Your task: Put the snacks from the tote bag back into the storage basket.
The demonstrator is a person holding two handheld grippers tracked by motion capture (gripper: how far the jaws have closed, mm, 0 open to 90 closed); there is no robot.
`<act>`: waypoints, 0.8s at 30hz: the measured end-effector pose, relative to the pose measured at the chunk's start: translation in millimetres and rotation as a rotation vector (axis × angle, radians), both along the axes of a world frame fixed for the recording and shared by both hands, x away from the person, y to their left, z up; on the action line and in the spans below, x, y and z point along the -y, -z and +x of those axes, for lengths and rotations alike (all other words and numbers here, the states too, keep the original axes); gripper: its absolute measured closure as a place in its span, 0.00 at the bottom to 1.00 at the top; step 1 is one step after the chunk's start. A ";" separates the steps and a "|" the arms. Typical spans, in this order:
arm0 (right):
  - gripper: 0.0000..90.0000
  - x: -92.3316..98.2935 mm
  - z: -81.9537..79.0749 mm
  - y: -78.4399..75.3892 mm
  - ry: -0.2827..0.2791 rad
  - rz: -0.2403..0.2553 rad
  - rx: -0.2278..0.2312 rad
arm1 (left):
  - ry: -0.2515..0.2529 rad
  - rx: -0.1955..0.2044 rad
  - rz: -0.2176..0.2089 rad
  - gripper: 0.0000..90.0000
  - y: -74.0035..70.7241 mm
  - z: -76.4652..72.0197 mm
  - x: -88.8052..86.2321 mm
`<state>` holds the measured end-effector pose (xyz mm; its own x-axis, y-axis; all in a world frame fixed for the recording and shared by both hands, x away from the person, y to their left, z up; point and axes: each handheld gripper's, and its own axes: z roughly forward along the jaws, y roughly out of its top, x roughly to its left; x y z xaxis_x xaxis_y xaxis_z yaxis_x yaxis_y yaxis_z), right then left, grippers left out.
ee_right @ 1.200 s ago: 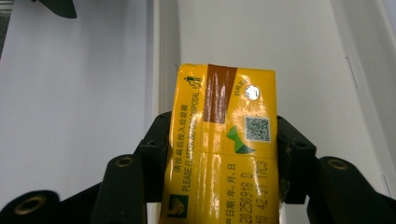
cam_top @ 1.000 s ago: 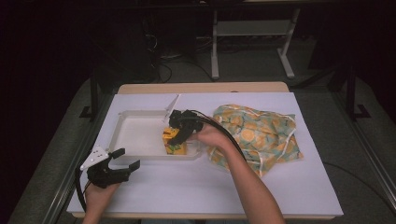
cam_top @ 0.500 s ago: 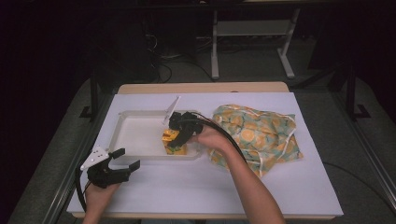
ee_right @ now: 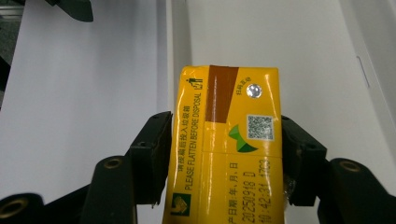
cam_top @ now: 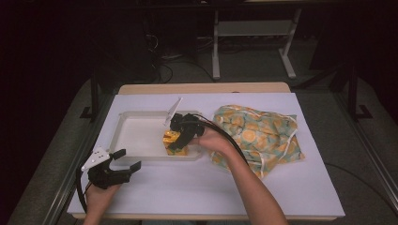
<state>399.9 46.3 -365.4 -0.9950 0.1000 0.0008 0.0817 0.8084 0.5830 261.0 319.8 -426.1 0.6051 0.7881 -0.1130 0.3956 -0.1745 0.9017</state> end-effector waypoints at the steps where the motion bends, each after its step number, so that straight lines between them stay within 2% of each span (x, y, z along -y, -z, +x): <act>1: 0.46 -0.1 -0.5 0.0 -0.001 -0.002 0.004 | 0.000 0.000 -0.001 0.18 0.0 -0.1 0.1; 5: 0.46 0.2 -0.8 -0.8 0.007 -0.003 0.011 | 0.000 0.001 0.000 0.18 -0.1 -0.1 0.2; 24: 0.43 12.2 -3.1 -17.0 0.038 0.057 0.023 | 0.000 -0.003 0.004 0.18 0.3 0.3 -0.2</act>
<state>396.7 34.2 -348.5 -0.9903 0.1381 -0.0156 0.0975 0.7705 0.6299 261.3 319.9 -426.5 0.6045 0.7888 -0.1112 0.3982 -0.1783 0.8998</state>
